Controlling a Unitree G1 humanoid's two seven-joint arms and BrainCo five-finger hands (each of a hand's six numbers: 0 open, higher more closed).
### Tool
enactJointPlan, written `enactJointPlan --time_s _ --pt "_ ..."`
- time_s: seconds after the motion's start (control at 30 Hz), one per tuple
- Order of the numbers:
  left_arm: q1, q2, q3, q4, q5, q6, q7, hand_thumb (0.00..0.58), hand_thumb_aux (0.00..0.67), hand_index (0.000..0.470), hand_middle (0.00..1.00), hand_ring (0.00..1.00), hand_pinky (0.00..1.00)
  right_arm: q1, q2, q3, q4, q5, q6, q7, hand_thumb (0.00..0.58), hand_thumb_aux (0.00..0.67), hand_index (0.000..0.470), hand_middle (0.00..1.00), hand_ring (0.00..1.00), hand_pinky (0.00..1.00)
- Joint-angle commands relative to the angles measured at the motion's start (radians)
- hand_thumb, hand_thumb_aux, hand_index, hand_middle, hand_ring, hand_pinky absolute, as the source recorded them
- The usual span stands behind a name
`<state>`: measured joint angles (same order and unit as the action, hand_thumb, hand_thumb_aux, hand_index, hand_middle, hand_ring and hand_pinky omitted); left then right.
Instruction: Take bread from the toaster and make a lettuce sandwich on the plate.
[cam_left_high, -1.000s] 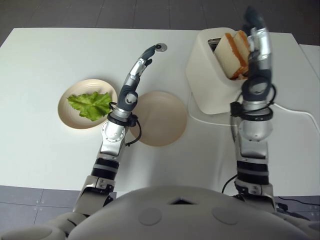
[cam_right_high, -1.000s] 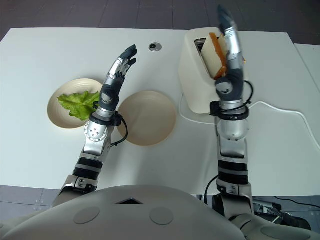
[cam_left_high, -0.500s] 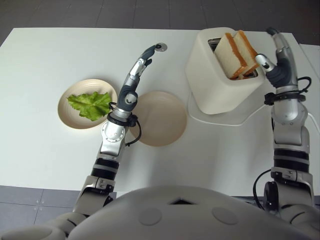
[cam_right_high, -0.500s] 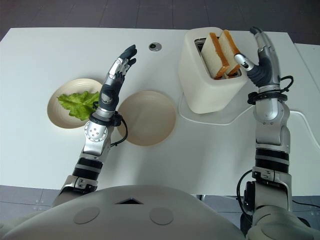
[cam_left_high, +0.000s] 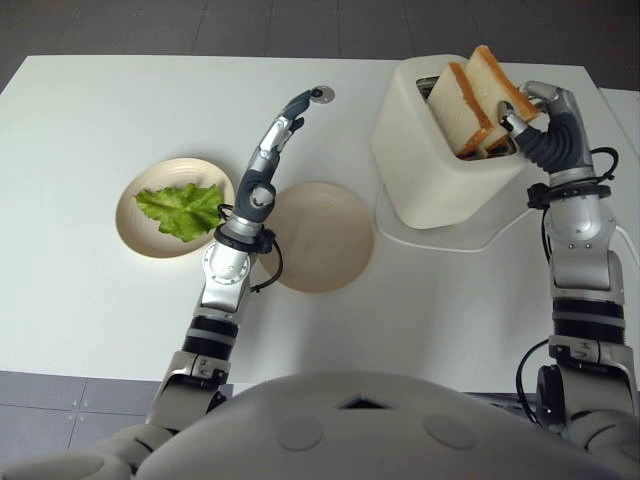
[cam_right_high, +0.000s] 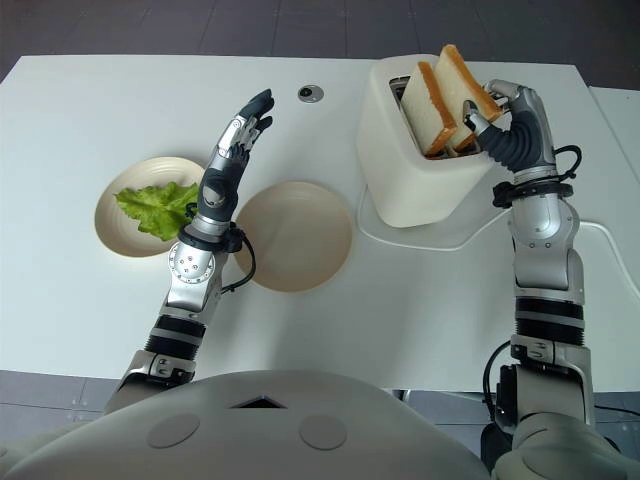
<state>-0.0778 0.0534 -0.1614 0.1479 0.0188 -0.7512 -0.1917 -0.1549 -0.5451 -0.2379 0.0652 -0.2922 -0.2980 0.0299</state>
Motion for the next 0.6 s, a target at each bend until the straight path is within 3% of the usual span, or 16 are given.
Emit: enactJointPlan --time_s 0.03,0.2,0.33,0.47,0.6 --pt "-0.003 -0.002 0.000 0.004 0.004 0.009 0.000 0.000 0.000 0.000 0.00 0.00 0.00 -0.030 0.032 -0.082 -0.067 0.070 -0.035 -0.082 0.580 0.670 0.470 0.98 0.98 0.98" --pt "-0.006 0.015 0.021 -0.004 0.006 0.006 0.005 0.000 0.000 0.000 0.00 0.00 0.00 -0.038 0.086 -0.157 -0.223 0.168 -0.133 -0.150 0.580 0.670 0.470 1.00 1.00 1.00" --pt "-0.047 0.099 0.145 -0.047 0.033 0.030 0.047 0.000 0.000 0.000 0.00 0.00 0.00 -0.020 0.115 -0.161 -0.300 0.256 -0.186 -0.127 0.580 0.670 0.470 1.00 1.00 1.00" --pt "-0.057 0.292 0.314 -0.078 0.362 0.110 0.183 0.000 0.000 0.000 0.00 0.00 0.00 -0.006 0.135 -0.107 -0.379 0.407 -0.155 -0.043 0.580 0.670 0.470 1.00 1.00 1.00" --pt "-0.019 0.499 0.345 -0.030 0.711 0.265 0.287 0.000 0.000 0.000 0.00 0.00 0.00 0.061 0.130 0.079 -0.453 0.601 -0.026 0.160 0.580 0.670 0.470 1.00 1.00 1.00"
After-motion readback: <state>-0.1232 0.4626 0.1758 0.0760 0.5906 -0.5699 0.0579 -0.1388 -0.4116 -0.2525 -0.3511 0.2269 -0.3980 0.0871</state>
